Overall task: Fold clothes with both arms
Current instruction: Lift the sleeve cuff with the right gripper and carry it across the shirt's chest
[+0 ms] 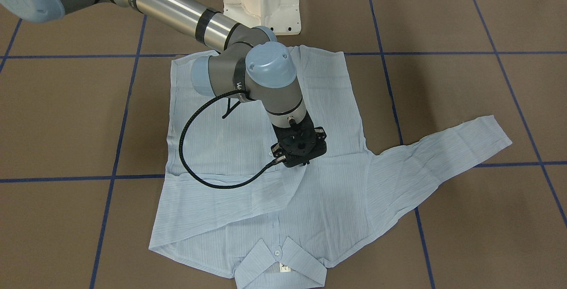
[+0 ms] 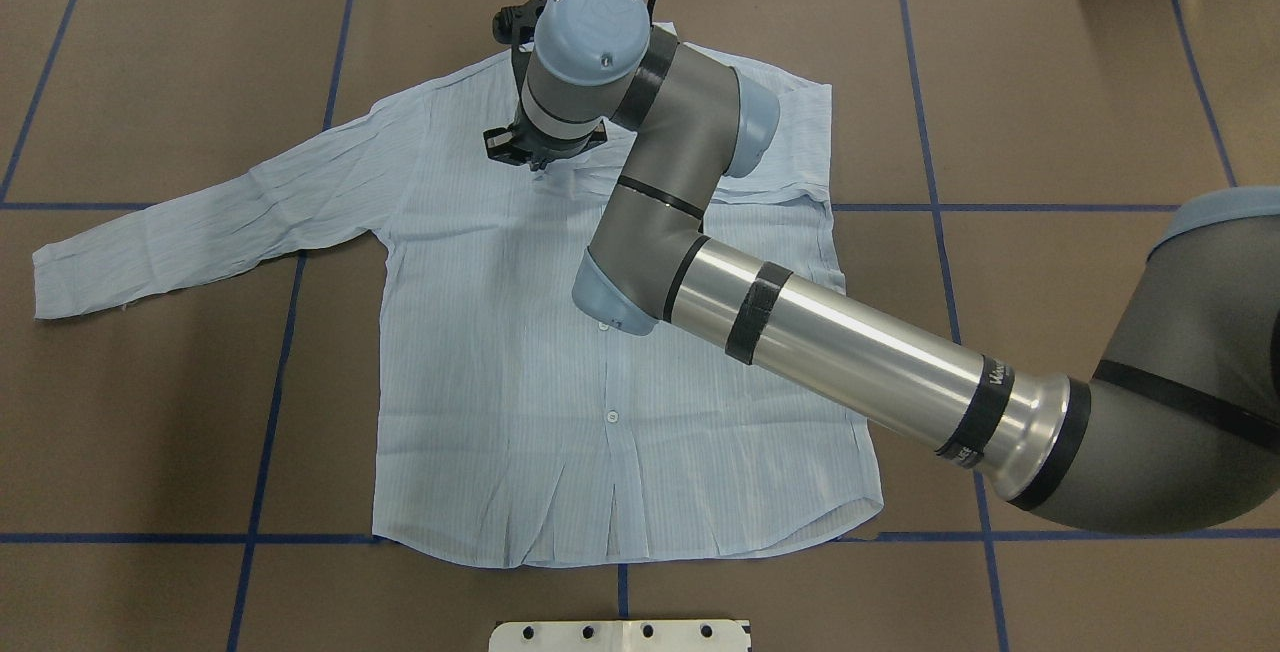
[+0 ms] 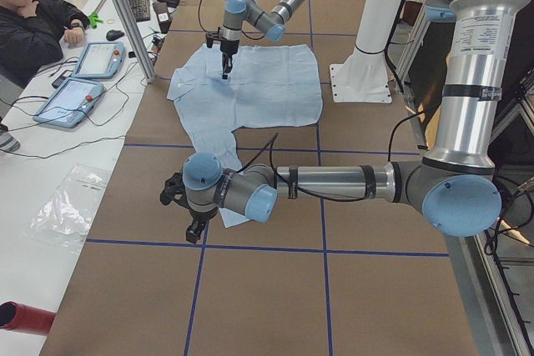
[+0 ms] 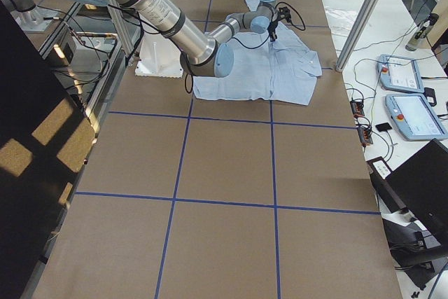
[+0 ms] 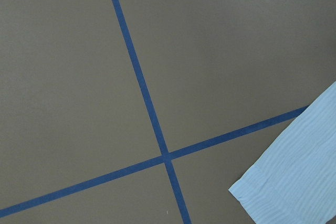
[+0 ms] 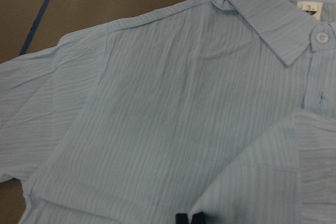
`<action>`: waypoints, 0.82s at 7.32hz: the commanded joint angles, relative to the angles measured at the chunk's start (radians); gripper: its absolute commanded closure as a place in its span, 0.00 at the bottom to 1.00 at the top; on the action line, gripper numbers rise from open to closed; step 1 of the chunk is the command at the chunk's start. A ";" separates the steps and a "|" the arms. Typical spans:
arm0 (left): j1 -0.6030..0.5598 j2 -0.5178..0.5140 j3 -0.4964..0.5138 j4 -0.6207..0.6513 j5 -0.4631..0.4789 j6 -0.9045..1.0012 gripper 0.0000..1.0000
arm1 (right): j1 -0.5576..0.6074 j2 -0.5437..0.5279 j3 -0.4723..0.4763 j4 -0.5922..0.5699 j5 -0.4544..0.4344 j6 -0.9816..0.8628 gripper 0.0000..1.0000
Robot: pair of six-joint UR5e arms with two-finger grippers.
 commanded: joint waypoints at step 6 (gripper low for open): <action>0.046 -0.009 0.072 -0.325 0.012 -0.418 0.00 | 0.009 0.000 0.130 -0.190 -0.034 0.112 0.00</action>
